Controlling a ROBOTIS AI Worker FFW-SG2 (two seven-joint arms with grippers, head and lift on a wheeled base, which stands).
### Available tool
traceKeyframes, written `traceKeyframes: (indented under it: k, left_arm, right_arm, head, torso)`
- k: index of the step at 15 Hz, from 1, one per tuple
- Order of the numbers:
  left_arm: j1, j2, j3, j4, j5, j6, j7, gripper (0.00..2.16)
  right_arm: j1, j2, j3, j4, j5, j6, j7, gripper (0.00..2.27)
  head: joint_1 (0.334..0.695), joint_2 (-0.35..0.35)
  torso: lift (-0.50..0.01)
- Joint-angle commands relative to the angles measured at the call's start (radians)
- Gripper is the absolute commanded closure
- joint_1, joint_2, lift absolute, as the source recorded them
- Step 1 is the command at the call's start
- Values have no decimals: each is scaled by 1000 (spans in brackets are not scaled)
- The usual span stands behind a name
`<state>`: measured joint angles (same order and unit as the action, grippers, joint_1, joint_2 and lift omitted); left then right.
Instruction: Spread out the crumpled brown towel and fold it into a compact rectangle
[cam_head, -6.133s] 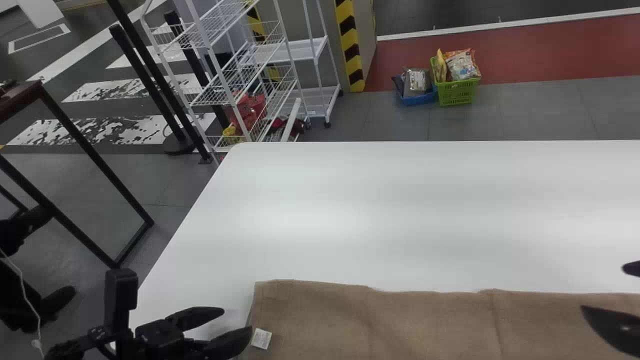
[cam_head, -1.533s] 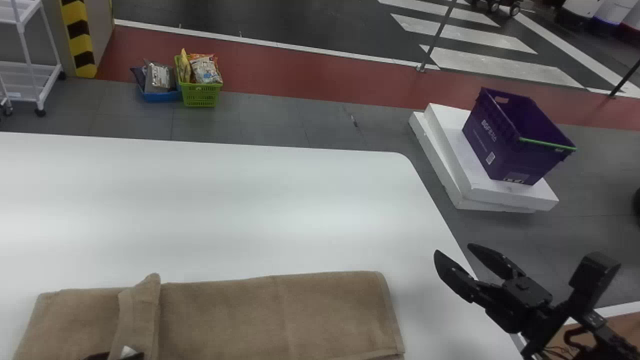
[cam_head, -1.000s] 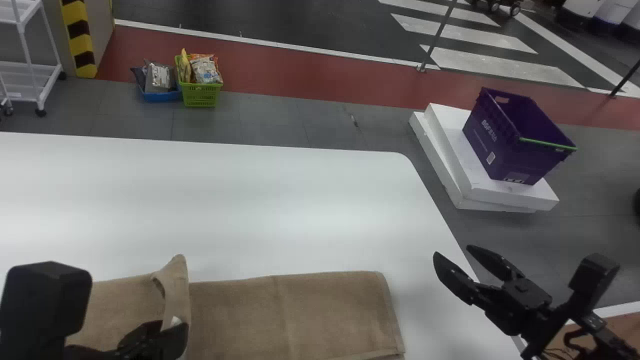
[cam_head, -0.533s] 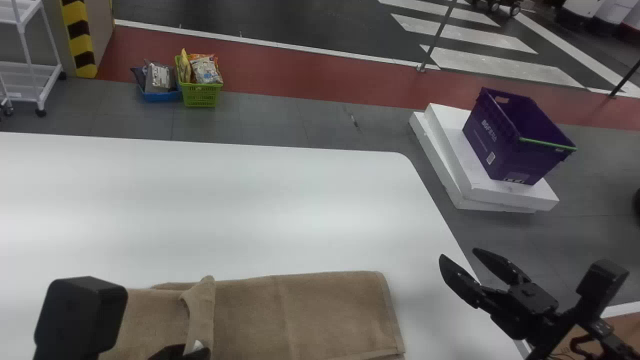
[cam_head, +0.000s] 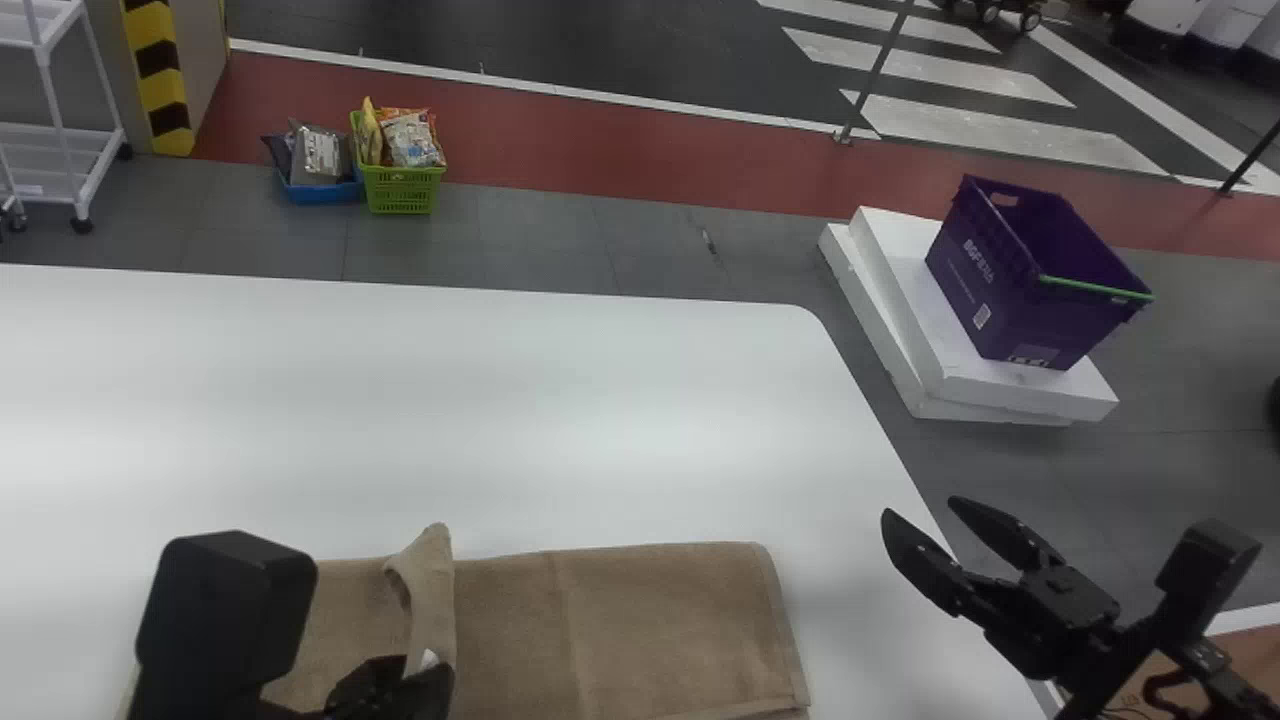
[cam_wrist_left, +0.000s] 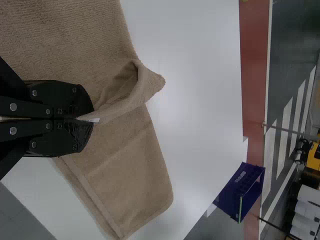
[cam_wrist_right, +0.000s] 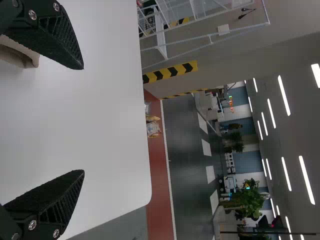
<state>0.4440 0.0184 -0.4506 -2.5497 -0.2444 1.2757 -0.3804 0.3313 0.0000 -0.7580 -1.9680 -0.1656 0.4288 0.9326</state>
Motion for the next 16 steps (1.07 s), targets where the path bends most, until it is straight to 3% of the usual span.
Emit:
traceKeyframes:
  k: [1,6,8,11,12,13,14,16]
  left_arm:
    - [-22,-2,-37,25,1,0,17,1426]
    - [-70,-6,-82,120,-1,-74,80,1426]
    - [-80,-2,-92,147,-1,-83,81,1207]
    - [-79,6,-102,155,-9,-80,67,1183]
    - [-79,15,-111,155,-9,-80,61,859]
    - [-76,20,-120,155,-12,-80,63,124]
    - [-74,23,-128,154,-15,-80,60,-2]
    - [-71,29,-142,146,-15,-80,54,29]
  right_arm:
    - [-2,1,-3,1,-2,0,0,63]
    - [0,1,-18,8,-8,0,12,63]
    - [0,1,-24,11,-8,-6,15,63]
    - [0,1,-27,14,-8,-9,18,63]
    - [0,1,-27,17,-8,-9,18,63]
    - [0,1,-27,21,-8,-9,18,63]
    - [0,1,-26,21,-8,-9,18,63]
    - [0,1,-26,18,-8,-9,23,63]
  head:
    - [695,-350]
    - [695,-350]
    - [695,-350]
    - [695,-350]
    - [695,-350]
    - [695,-350]
    - [695,-350]
    - [695,-350]
  torso:
    - [-127]
    - [-127]
    - [-127]
    - [-127]
    - [-127]
    - [-127]
    - [-127]
    - [-127]
